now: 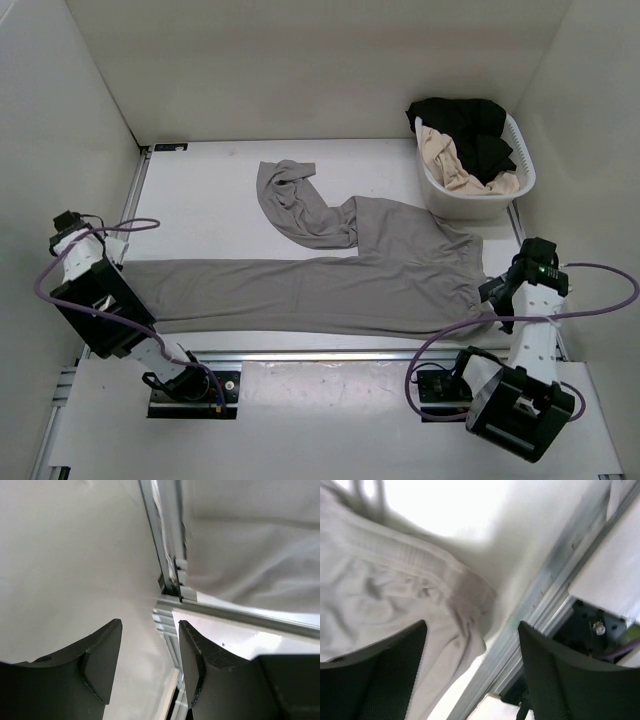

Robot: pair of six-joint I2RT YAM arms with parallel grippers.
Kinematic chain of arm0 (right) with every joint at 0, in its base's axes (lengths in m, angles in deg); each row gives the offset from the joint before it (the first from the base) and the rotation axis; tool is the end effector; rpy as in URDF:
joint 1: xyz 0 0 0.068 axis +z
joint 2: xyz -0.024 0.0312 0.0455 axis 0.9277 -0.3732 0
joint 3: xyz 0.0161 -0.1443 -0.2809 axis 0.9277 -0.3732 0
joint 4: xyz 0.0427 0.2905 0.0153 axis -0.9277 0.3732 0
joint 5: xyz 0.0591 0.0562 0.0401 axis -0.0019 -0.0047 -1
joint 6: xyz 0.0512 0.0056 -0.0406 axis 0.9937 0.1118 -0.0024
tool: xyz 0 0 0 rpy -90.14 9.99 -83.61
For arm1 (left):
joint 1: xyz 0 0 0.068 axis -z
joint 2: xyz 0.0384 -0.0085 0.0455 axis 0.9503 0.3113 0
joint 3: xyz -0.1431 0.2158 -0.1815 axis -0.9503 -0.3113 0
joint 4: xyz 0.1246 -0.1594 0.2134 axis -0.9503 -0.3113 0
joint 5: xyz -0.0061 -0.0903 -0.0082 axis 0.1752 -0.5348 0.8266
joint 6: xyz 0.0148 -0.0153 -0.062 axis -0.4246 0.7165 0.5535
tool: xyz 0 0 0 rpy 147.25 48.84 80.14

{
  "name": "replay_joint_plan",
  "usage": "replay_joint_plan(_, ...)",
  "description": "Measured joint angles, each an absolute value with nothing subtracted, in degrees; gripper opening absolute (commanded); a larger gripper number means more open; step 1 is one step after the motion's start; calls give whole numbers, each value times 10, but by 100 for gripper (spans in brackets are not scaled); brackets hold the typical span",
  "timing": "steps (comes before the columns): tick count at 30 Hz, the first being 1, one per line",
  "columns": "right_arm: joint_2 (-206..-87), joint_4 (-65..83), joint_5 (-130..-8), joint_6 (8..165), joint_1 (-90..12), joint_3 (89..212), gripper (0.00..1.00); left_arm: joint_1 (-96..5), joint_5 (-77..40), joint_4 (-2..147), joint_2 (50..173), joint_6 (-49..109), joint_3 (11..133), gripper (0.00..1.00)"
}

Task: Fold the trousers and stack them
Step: Flatten the trousers out

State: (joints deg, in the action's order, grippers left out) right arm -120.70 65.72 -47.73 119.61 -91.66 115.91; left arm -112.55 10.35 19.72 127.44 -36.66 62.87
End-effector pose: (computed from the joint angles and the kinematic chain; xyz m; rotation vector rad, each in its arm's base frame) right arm 0.1511 -0.0794 0.2411 1.5019 2.3216 -0.2682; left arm 0.2347 0.2258 0.2218 -0.3151 -2.9297 -0.5704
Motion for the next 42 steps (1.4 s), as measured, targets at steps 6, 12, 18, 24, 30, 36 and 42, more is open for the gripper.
replay_joint_plan(6, -1240, 622, -516, 1167, -887, 1172, 57, -1094, 49, 183, 1303, -330, 668, 61)
replay_joint_plan(12, -1301, 581, -550, 1191, -760, 1141, 74, -1082, 5, 200, 1426, -261, 683, 58)
replay_joint_plan(18, -1385, 586, -497, 1250, -732, 1134, 67, -1074, 12, 209, 1449, -222, 689, 58)
replay_joint_plan(24, -1367, 622, -448, 1308, -778, 1099, 65, -1067, 34, 225, 1439, -212, 673, 58)
replay_joint_plan(30, -1298, 637, -422, 1300, -820, 1087, 75, -1069, 0, 217, 1423, -201, 678, 65)
replay_joint_plan(36, -1310, 671, -381, 1269, -785, 1184, 99, -1063, -83, 152, 1423, -181, 857, 80)
replay_joint_plan(42, -1305, 705, -347, 1239, -781, 1299, 99, -924, -159, 126, 1427, -152, 1053, 84)
